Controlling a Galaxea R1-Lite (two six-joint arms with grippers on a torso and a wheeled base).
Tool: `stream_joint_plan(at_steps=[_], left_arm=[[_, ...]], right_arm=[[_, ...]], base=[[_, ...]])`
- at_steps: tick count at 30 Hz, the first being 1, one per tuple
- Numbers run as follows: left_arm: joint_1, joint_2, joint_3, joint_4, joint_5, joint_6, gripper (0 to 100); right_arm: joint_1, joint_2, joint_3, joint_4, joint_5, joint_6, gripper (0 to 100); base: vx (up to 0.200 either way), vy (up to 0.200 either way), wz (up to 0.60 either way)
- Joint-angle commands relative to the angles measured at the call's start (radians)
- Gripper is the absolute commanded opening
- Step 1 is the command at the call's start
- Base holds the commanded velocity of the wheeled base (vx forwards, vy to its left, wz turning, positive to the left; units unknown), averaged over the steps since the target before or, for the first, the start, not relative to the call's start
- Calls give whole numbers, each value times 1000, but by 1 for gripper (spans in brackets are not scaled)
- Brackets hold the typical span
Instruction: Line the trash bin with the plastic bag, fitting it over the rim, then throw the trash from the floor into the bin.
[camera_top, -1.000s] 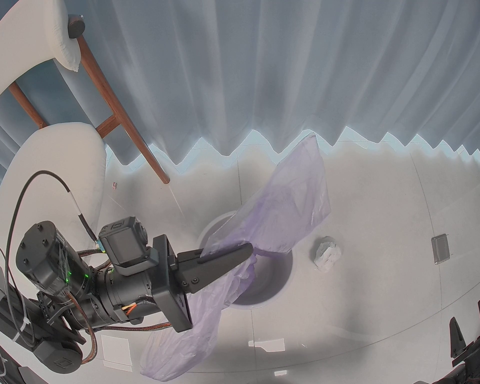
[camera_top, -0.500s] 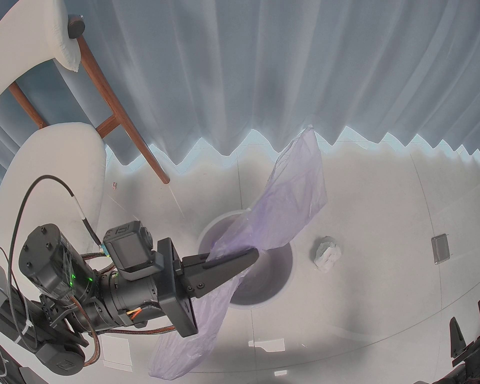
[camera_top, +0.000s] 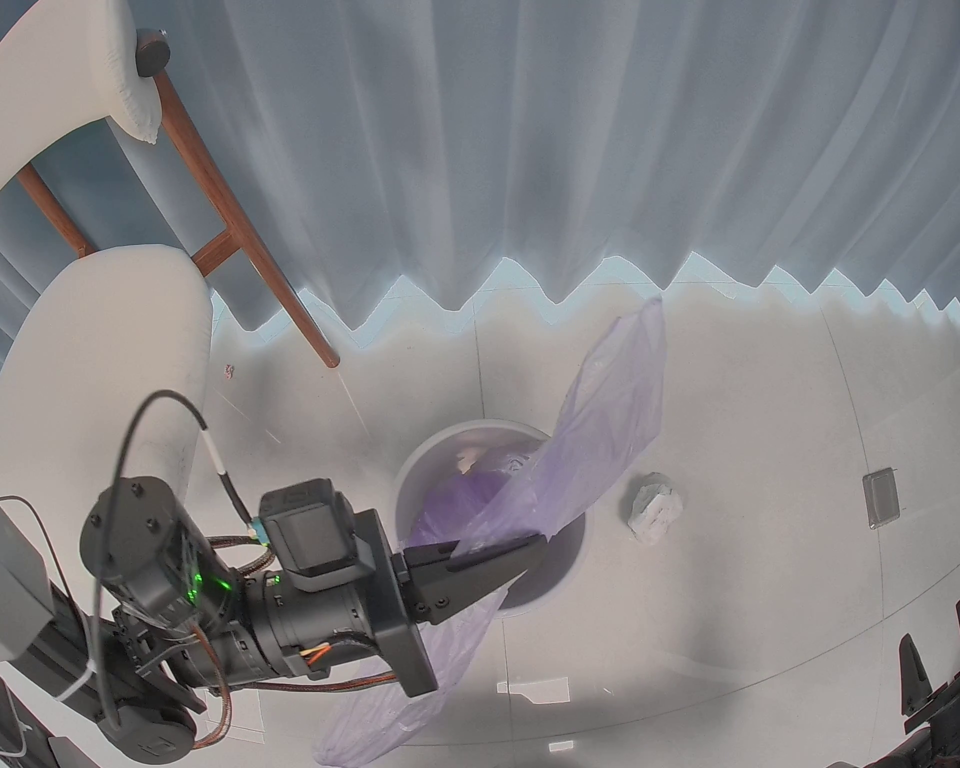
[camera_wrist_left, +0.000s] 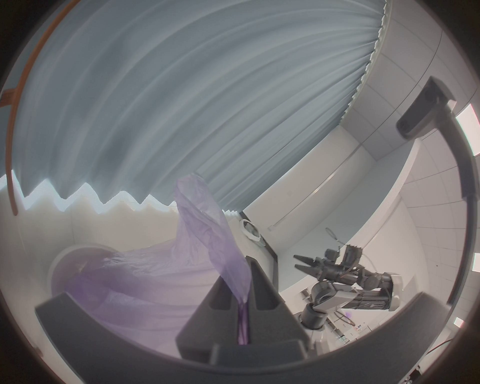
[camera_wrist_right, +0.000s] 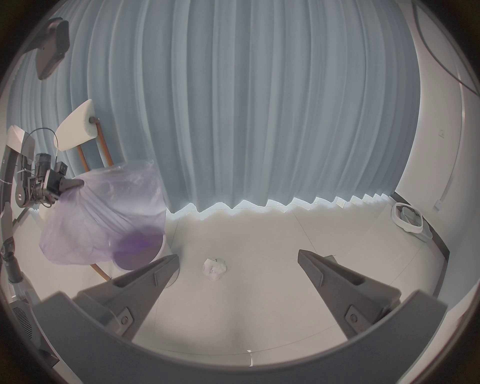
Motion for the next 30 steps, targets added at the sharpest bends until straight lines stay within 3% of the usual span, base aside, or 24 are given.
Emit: stream_joint_plan(at_steps=[1,12,21,30], left_arm=[[11,125,6,-2,42,46,0],[132,218,9,-2,45,137,0],[207,275,9,-3,45,308,0],[236,278,5,-5,42,331,0]], right_arm=[[0,-15,18,-1,0,0,100],[0,-17,18,-1,0,0,100],[0,-15,18,-1,11,-8,100],[0,-14,18,1,14,-19,100]], base=[[0,0,0],[0,0,0],[0,0,0],[0,0,0]])
